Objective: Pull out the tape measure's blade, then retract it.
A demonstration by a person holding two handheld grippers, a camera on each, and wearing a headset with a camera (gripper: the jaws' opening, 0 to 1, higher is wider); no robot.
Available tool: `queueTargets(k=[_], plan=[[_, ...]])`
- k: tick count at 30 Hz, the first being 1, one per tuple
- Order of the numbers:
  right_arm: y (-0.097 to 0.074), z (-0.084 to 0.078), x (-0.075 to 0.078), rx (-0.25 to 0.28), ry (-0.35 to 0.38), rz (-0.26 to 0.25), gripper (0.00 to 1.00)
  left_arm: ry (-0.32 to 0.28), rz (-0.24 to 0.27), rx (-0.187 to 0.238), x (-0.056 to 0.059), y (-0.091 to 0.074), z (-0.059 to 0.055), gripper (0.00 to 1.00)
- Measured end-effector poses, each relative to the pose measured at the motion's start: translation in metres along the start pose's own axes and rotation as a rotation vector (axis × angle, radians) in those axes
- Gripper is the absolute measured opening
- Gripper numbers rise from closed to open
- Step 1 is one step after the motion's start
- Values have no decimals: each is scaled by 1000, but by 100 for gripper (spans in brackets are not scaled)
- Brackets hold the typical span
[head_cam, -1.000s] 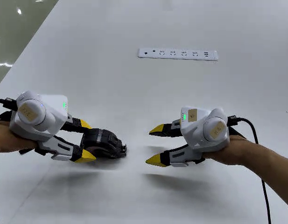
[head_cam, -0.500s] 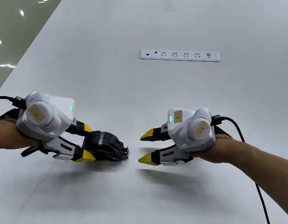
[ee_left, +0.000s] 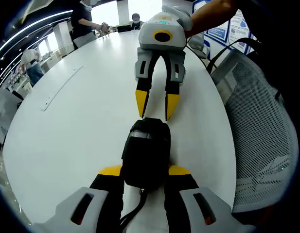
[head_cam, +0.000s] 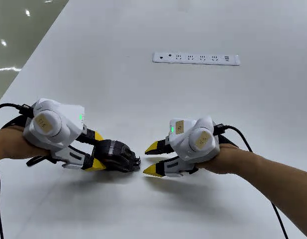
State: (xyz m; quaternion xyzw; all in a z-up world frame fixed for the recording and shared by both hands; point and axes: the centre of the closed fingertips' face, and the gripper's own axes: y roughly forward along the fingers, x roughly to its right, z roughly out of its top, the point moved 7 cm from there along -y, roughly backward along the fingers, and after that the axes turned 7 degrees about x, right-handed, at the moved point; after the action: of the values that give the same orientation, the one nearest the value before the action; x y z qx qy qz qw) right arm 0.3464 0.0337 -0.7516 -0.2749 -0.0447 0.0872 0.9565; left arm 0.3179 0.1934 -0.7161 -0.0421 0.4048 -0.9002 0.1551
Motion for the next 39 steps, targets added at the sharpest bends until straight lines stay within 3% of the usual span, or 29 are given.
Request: queueTargets(k=[22,26,39], plan=[[19,1,1,-39,-27,8,12,-15,-1,1,0,1,1,26],[19,1,1,-38,-10,6,12,-15,-2,1,0,2,1,26],[18,1,1,-52,-64,8,9,-15,-11,-1,-1,2,1,26]])
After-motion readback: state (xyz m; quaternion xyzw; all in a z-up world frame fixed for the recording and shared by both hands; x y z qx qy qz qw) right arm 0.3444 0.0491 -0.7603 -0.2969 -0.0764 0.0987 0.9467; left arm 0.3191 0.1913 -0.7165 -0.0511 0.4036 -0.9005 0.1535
